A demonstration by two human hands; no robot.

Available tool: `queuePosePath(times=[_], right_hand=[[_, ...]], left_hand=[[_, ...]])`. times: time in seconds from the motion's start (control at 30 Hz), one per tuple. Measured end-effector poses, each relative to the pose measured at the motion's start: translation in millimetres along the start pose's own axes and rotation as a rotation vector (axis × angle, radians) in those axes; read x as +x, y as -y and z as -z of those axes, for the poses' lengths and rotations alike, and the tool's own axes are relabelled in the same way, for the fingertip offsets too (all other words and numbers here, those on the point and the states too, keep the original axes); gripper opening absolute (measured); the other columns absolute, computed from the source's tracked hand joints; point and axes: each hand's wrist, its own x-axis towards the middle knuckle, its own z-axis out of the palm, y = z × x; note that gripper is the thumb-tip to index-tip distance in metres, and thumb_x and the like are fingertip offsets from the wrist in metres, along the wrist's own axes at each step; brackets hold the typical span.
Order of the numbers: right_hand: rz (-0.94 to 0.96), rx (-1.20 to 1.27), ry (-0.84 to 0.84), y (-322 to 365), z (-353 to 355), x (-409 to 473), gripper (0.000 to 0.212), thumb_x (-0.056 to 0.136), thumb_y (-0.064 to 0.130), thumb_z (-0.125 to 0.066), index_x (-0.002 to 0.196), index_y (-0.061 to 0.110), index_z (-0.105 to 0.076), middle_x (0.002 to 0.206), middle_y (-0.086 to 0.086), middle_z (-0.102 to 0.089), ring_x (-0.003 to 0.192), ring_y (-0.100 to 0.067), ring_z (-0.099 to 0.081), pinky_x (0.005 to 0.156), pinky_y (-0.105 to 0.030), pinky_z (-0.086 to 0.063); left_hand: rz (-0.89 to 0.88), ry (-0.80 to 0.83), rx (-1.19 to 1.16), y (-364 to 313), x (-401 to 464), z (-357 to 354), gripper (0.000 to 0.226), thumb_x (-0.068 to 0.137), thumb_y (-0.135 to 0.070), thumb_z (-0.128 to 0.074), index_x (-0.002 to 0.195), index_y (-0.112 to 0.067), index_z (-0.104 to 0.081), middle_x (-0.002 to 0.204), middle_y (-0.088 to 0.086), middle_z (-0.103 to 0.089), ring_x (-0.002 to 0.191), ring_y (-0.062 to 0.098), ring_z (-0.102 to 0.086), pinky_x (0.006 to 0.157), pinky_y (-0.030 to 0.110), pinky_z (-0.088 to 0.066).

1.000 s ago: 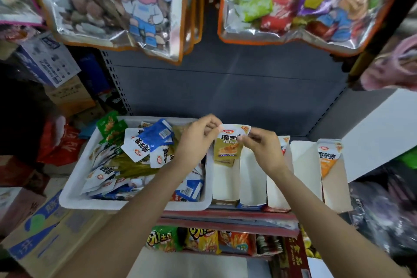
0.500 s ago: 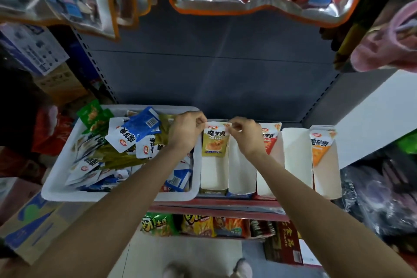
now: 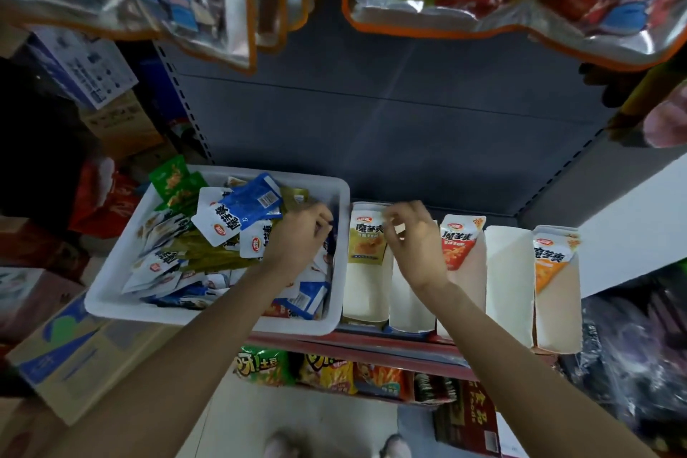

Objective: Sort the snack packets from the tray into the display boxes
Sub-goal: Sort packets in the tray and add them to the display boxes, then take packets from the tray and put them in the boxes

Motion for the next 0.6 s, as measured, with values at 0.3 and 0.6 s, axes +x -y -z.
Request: queuePosePath(times=[0.3,0.6], right_hand=[[0.246,-0.372,0.524,30.3,-28.1,-8.0,0.041,0.098,0.01,-0.039,0.139,0.01,-0.043,0.148,-0.001,-0.033,0.135,-0.017,-0.031,0.105,-0.023,-0.03],[0.305,-0.48,0.511,22.3,-33.9,-16.3,0.052,0.094,0.004,-0.042,0.145,0.009,-0.034,0.153,-0.002,-0.029,0.141,-0.019,-0.02,0.115,-0.027,-0.02]], left_hand=[[-0.11,0.26,0.095,34.1,-12.8,1.8,0.038,0.09,-0.014,-0.058,0.128,-0.016,-0.055,0.134,0.0,-0.047,0.124,0.017,-0.044,0.105,0.034,-0.038],[-0.297,0.266,0.265,35.2,-16.2,8.7,0.026,0.094,-0.019,-0.053,0.118,-0.016,-0.064,0.14,-0.001,-0.042,0.127,0.016,-0.039,0.108,0.033,-0.034]])
